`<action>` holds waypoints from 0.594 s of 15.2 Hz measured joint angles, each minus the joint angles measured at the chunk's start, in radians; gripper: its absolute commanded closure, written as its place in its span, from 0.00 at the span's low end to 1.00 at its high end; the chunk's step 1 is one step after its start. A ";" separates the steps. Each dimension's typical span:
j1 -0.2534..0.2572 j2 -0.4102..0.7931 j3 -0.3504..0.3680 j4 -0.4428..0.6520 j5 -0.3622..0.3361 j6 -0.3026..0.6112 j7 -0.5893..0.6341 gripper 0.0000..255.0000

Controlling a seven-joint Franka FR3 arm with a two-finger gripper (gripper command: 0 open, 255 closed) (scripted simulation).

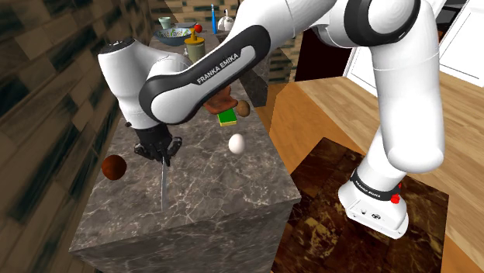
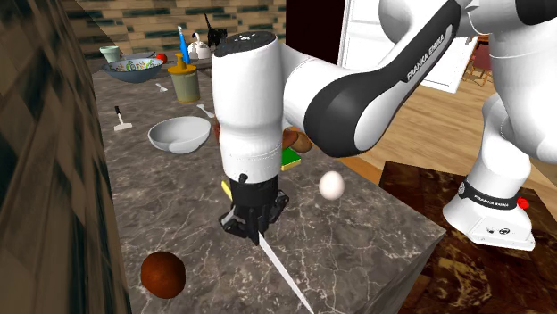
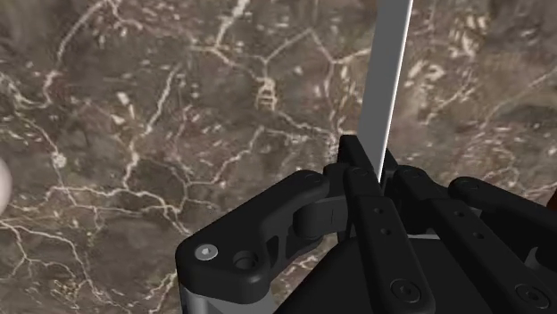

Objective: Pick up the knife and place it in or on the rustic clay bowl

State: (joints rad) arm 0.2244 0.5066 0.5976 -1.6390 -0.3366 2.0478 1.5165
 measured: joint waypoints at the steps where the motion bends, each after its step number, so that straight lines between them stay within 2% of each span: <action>1: -0.003 -0.007 0.003 0.006 0.005 -0.011 -0.005 1.00; 9: -0.008 -0.044 0.018 0.061 0.033 -0.098 -0.024 1.00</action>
State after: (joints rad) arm 0.2163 0.4622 0.6156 -1.5778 -0.3039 1.9500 1.4924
